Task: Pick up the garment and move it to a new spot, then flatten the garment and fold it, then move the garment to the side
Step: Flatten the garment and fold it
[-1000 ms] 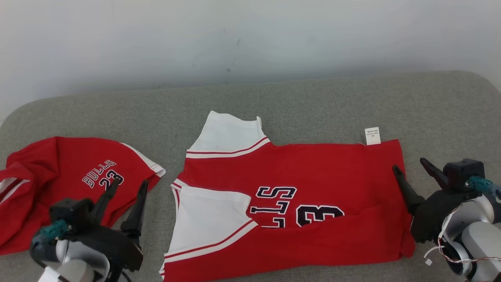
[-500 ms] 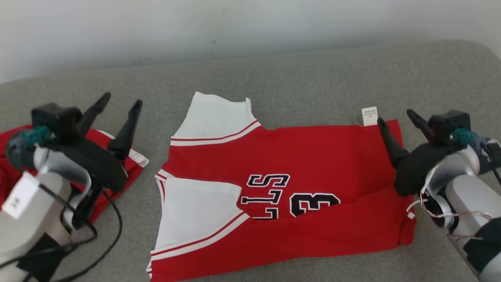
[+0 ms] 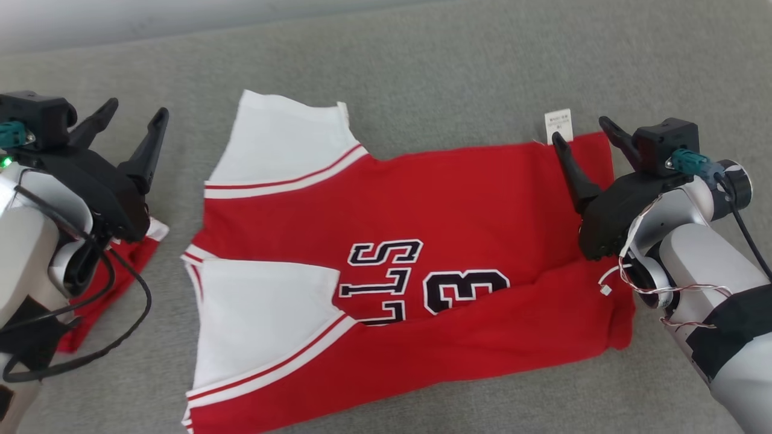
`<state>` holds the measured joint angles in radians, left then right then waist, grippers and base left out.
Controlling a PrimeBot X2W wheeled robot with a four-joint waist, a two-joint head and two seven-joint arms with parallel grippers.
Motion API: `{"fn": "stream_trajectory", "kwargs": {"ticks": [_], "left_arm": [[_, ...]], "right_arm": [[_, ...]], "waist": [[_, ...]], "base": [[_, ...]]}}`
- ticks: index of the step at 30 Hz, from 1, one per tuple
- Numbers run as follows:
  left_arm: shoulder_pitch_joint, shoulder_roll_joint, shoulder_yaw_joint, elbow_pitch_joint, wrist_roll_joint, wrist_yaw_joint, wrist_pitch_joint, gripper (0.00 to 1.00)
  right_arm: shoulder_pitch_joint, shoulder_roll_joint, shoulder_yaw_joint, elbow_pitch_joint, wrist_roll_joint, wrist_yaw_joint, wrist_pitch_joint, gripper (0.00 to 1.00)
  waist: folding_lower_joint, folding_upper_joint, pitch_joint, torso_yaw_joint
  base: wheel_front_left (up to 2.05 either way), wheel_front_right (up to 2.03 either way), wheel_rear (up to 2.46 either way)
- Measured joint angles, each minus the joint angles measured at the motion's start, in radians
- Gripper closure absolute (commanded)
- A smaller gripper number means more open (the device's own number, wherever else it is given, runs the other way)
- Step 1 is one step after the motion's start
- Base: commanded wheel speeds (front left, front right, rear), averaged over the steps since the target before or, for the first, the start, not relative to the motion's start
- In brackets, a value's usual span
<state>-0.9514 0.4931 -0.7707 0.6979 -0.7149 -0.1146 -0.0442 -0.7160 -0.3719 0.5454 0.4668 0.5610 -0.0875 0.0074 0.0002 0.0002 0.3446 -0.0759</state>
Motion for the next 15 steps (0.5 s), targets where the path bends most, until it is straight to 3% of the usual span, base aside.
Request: {"fn": "stream_trajectory", "kwargs": {"ticks": [15], "left_arm": [[-0.099, -0.032, -0.053, 0.155, -0.007, -0.01, -0.001, 0.0]], "right_arm": [[-0.033, 0.028, 0.034, 0.005, -0.043, 0.001, -0.05, 0.0]], "waist": [[-0.0001, 0.0, 0.081, -0.098]], "base": [[0.0, 0.0, 0.0]]}}
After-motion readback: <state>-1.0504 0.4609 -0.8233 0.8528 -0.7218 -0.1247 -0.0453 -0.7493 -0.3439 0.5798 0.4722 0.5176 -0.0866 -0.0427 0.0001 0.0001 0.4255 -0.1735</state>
